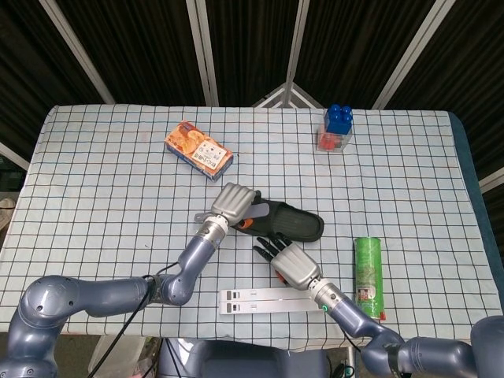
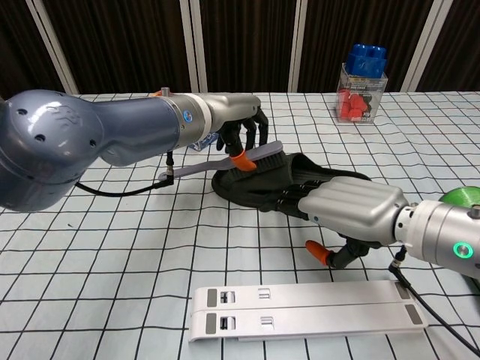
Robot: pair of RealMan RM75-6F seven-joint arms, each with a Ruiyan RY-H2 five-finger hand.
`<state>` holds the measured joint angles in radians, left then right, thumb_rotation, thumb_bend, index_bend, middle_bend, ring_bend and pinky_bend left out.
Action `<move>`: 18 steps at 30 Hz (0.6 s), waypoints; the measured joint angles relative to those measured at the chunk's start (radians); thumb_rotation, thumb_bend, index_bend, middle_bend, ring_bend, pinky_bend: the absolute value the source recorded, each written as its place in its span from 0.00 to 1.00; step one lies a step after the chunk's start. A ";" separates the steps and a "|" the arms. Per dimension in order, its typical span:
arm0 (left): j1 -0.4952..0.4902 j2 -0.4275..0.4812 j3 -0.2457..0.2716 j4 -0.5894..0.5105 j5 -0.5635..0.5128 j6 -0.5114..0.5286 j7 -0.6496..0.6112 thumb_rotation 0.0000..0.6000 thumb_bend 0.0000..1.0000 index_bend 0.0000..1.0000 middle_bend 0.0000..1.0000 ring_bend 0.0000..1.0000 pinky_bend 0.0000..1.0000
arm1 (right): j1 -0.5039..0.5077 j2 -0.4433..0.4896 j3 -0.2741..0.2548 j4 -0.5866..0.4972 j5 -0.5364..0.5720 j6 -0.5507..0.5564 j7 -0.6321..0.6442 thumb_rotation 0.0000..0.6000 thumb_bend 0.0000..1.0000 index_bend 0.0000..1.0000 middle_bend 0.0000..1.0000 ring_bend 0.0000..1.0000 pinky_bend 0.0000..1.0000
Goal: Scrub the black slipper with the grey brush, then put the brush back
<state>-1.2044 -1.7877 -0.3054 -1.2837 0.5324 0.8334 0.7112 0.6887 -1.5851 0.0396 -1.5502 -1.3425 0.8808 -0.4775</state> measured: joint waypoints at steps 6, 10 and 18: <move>-0.019 0.076 0.024 -0.116 -0.180 0.046 0.118 1.00 0.75 0.61 0.71 0.61 0.54 | -0.002 0.001 -0.002 -0.011 0.010 0.007 -0.013 1.00 0.68 0.00 0.00 0.00 0.10; -0.031 0.138 0.032 -0.199 -0.261 0.081 0.165 1.00 0.75 0.61 0.71 0.61 0.54 | -0.004 0.003 -0.004 -0.020 0.016 0.014 -0.025 1.00 0.68 0.00 0.00 0.00 0.10; -0.005 0.240 0.034 -0.355 -0.209 0.107 0.125 1.00 0.76 0.61 0.71 0.61 0.54 | -0.022 0.037 -0.015 -0.068 0.014 0.054 -0.051 1.00 0.59 0.00 0.00 0.00 0.10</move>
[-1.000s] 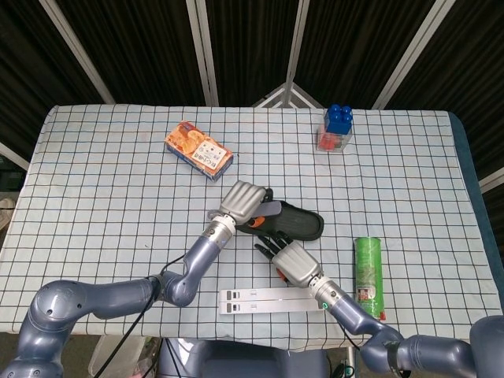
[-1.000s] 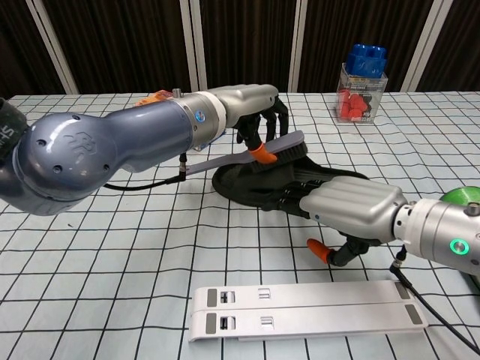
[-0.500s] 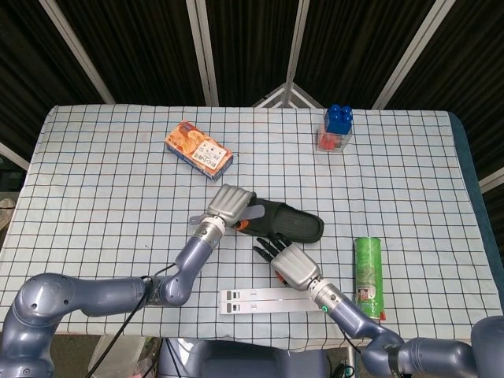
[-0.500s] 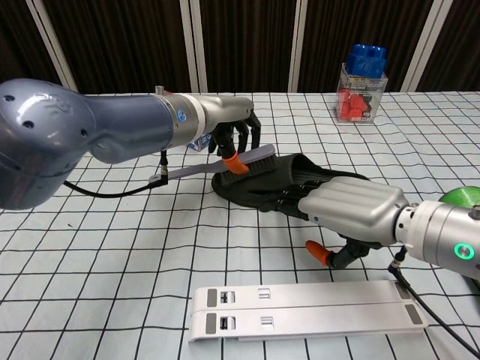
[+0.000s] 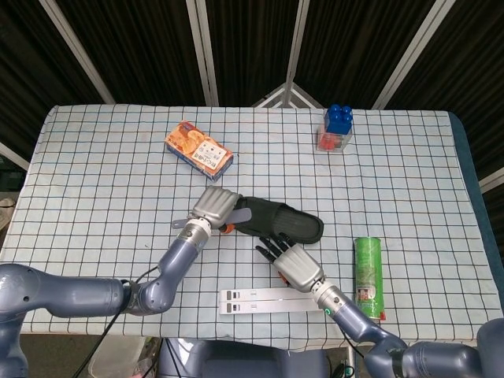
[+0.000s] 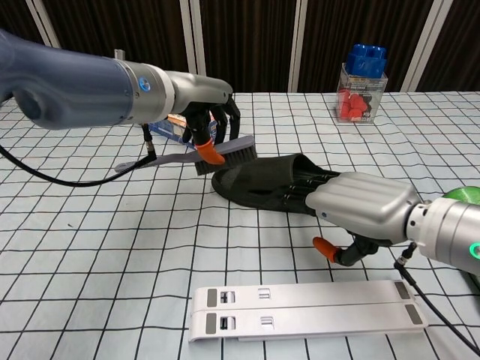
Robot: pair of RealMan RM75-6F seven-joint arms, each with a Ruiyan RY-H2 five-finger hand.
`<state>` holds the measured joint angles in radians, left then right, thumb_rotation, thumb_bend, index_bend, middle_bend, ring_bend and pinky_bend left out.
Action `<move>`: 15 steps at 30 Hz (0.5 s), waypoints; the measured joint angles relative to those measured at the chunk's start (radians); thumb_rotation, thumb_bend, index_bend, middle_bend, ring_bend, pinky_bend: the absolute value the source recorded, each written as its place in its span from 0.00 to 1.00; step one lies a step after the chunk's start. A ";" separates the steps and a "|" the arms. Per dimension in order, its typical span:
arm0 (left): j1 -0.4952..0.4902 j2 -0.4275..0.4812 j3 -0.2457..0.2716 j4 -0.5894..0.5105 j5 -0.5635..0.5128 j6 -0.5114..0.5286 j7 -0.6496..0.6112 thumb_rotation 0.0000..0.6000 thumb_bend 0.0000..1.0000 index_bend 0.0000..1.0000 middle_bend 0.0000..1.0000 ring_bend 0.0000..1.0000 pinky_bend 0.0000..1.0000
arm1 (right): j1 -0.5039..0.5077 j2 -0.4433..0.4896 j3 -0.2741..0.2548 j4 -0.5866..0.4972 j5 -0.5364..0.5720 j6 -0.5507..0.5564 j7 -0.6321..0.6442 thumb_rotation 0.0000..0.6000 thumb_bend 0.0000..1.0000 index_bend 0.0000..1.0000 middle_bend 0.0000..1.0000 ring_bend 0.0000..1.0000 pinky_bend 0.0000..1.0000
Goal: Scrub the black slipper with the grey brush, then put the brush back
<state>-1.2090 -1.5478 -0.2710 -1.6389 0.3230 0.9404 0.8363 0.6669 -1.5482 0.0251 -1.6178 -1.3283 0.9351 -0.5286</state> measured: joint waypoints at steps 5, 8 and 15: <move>0.052 0.103 0.041 -0.126 0.057 0.008 -0.038 1.00 0.75 0.61 0.71 0.61 0.54 | -0.038 0.052 -0.015 -0.070 -0.030 0.089 -0.032 1.00 0.57 0.00 0.00 0.00 0.08; 0.085 0.162 0.082 -0.177 0.076 -0.002 -0.064 1.00 0.75 0.61 0.71 0.61 0.54 | -0.077 0.099 -0.032 -0.124 -0.054 0.163 -0.060 1.00 0.57 0.00 0.00 0.00 0.07; 0.160 0.232 0.193 -0.232 0.181 -0.032 -0.114 1.00 0.72 0.61 0.72 0.62 0.55 | -0.211 0.212 -0.100 -0.209 -0.120 0.359 -0.094 1.00 0.57 0.00 0.00 0.00 0.06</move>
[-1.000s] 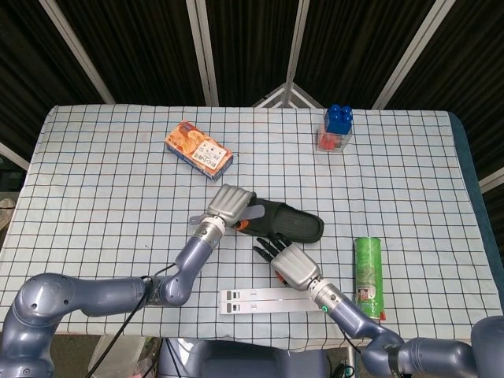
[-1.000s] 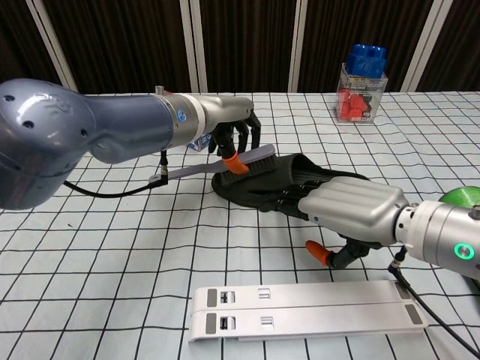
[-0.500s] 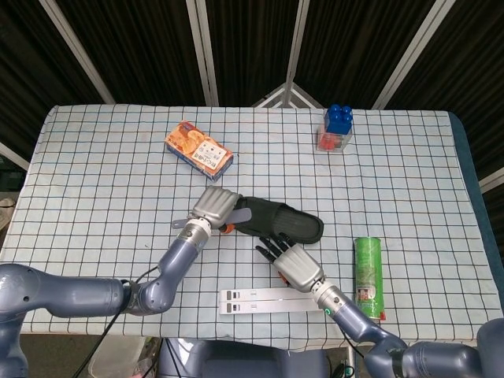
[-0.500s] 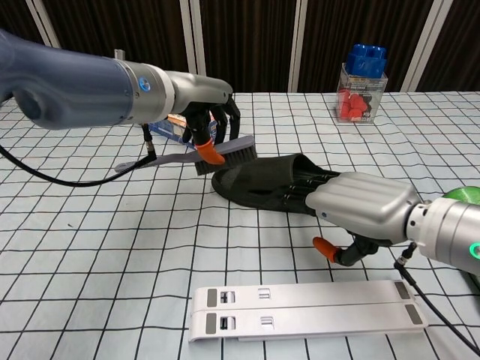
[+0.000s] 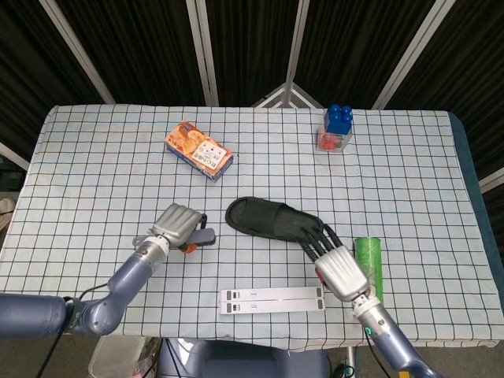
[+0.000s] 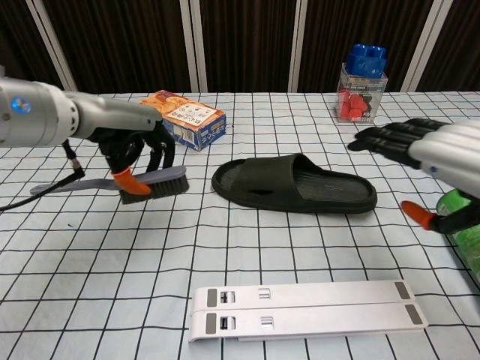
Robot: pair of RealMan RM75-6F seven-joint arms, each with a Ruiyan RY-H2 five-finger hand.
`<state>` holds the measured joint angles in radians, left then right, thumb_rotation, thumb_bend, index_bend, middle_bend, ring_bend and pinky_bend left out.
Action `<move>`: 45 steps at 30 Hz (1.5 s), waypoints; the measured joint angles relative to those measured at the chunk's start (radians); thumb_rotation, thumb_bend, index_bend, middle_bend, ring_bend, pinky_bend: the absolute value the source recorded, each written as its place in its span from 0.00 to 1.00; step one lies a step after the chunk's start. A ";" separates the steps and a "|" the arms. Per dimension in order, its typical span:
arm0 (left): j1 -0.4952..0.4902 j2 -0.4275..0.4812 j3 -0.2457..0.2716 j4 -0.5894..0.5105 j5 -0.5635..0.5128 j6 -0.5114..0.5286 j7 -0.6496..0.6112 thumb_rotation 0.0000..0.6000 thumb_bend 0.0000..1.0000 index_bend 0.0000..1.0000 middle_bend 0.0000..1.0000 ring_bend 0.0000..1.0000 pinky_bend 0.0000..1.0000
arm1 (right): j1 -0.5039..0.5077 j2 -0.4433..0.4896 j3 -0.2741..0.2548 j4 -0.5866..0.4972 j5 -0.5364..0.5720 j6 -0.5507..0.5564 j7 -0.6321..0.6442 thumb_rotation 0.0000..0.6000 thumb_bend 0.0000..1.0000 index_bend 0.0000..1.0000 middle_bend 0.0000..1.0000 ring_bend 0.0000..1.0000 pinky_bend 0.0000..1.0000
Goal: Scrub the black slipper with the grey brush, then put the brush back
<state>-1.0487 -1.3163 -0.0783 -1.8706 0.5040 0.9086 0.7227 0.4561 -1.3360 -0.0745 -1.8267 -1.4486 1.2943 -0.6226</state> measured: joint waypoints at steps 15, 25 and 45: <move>0.224 -0.008 0.196 0.123 0.464 -0.011 -0.199 1.00 0.49 0.52 0.62 0.56 0.53 | -0.230 0.105 -0.075 0.108 -0.115 0.258 0.285 1.00 0.57 0.00 0.00 0.00 0.06; 0.266 -0.068 0.216 0.190 0.553 0.033 -0.171 1.00 0.07 0.05 0.24 0.20 0.32 | -0.251 0.098 -0.058 0.145 -0.131 0.237 0.335 1.00 0.57 0.00 0.00 0.00 0.06; 0.482 0.194 0.247 0.035 1.004 0.354 -0.584 1.00 0.01 0.00 0.00 0.00 0.03 | -0.317 0.154 -0.046 0.134 -0.157 0.277 0.407 1.00 0.57 0.00 0.00 0.00 0.00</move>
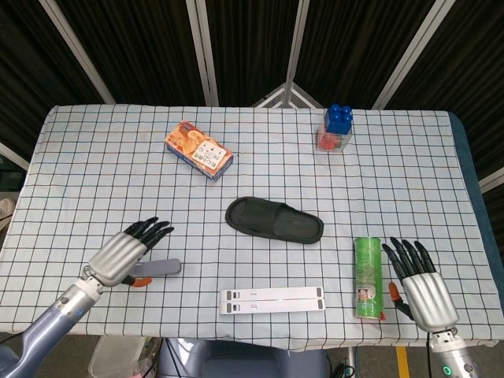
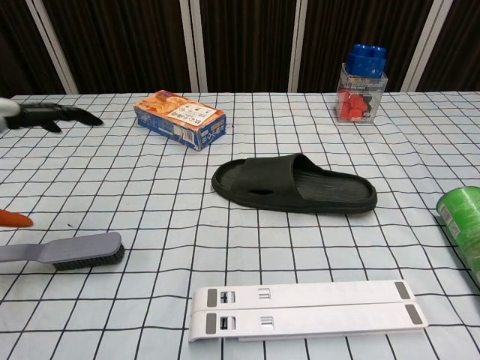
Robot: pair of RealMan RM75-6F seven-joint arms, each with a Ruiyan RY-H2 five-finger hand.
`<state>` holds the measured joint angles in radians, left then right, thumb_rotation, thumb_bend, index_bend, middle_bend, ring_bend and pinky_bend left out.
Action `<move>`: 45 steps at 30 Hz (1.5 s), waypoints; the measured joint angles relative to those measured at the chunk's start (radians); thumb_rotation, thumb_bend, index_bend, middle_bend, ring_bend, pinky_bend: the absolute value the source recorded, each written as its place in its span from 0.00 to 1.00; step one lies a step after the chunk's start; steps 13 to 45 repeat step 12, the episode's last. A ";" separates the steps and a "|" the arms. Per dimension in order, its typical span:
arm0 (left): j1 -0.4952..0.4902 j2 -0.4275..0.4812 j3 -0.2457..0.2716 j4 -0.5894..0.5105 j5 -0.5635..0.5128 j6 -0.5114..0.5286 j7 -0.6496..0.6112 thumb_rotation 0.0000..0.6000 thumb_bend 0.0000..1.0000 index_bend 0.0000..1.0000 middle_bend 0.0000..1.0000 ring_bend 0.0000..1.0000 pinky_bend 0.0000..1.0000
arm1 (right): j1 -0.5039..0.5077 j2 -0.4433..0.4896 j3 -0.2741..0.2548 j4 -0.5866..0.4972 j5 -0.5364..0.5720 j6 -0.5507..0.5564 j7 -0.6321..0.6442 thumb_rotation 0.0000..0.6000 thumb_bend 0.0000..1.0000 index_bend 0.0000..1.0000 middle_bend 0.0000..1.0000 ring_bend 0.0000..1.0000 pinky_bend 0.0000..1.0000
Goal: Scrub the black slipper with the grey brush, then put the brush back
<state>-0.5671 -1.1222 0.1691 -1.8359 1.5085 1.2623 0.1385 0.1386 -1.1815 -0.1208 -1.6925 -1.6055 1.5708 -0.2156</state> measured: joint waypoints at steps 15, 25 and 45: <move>0.448 -0.069 0.026 0.361 0.107 0.566 -0.032 1.00 0.01 0.00 0.00 0.00 0.00 | -0.045 0.049 0.049 -0.018 0.134 -0.023 -0.053 1.00 0.44 0.00 0.00 0.00 0.00; 0.448 -0.069 0.026 0.361 0.107 0.566 -0.032 1.00 0.01 0.00 0.00 0.00 0.00 | -0.045 0.049 0.049 -0.018 0.134 -0.023 -0.053 1.00 0.44 0.00 0.00 0.00 0.00; 0.448 -0.069 0.026 0.361 0.107 0.566 -0.032 1.00 0.01 0.00 0.00 0.00 0.00 | -0.045 0.049 0.049 -0.018 0.134 -0.023 -0.053 1.00 0.44 0.00 0.00 0.00 0.00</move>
